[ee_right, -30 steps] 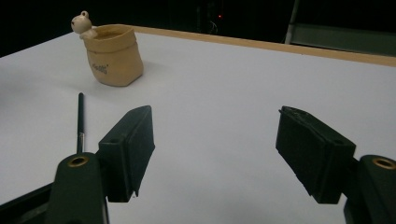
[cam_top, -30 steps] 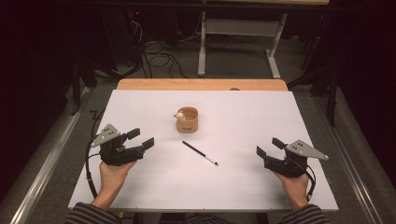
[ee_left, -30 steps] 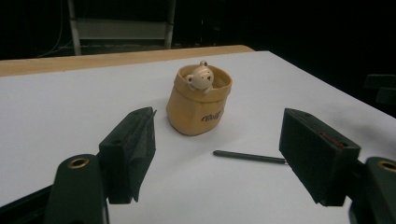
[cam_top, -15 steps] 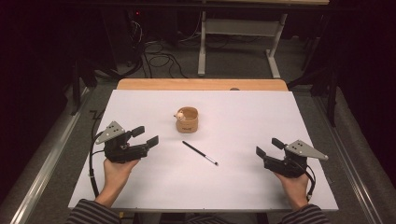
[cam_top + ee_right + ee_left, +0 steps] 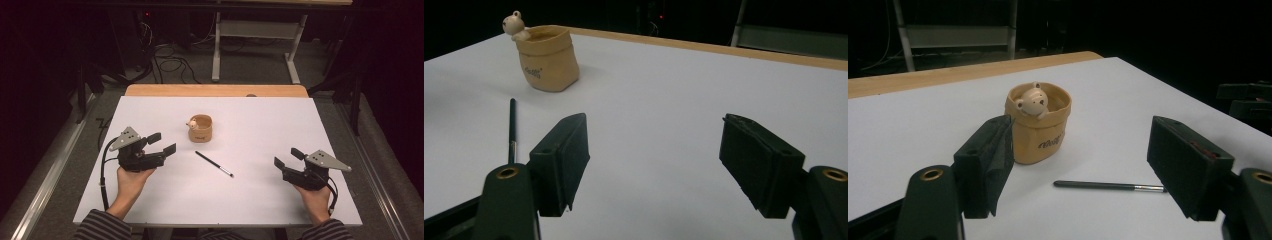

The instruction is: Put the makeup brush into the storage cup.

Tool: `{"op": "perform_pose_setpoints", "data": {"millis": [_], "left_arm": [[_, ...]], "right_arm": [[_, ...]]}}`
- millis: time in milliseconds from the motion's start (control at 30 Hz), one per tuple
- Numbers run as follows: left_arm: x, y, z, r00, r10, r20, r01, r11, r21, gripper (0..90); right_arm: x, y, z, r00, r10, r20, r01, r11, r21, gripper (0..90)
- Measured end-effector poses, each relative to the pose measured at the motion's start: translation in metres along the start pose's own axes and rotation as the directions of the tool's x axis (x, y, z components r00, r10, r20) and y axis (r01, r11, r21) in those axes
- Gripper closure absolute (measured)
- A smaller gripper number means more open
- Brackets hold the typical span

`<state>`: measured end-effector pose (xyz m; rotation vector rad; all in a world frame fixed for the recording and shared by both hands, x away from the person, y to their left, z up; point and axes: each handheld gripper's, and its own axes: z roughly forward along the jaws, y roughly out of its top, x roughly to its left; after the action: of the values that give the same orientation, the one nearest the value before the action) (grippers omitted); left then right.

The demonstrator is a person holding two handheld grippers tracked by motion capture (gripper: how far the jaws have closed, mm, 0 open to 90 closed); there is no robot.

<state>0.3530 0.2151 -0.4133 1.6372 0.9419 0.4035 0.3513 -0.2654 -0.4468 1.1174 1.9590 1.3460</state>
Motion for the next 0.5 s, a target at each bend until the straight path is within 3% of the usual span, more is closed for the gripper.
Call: {"op": "perform_pose_setpoints", "data": {"millis": [500], "left_arm": [[-0.0058,0.0057,0.0097,0.9997,0.011,0.023,-0.011,0.9999,-0.001,27.4]], "right_arm": [[0.0002,0.0,0.0001,1.0,-0.001,-0.001,0.001,1.0,0.001,28.9]]}}
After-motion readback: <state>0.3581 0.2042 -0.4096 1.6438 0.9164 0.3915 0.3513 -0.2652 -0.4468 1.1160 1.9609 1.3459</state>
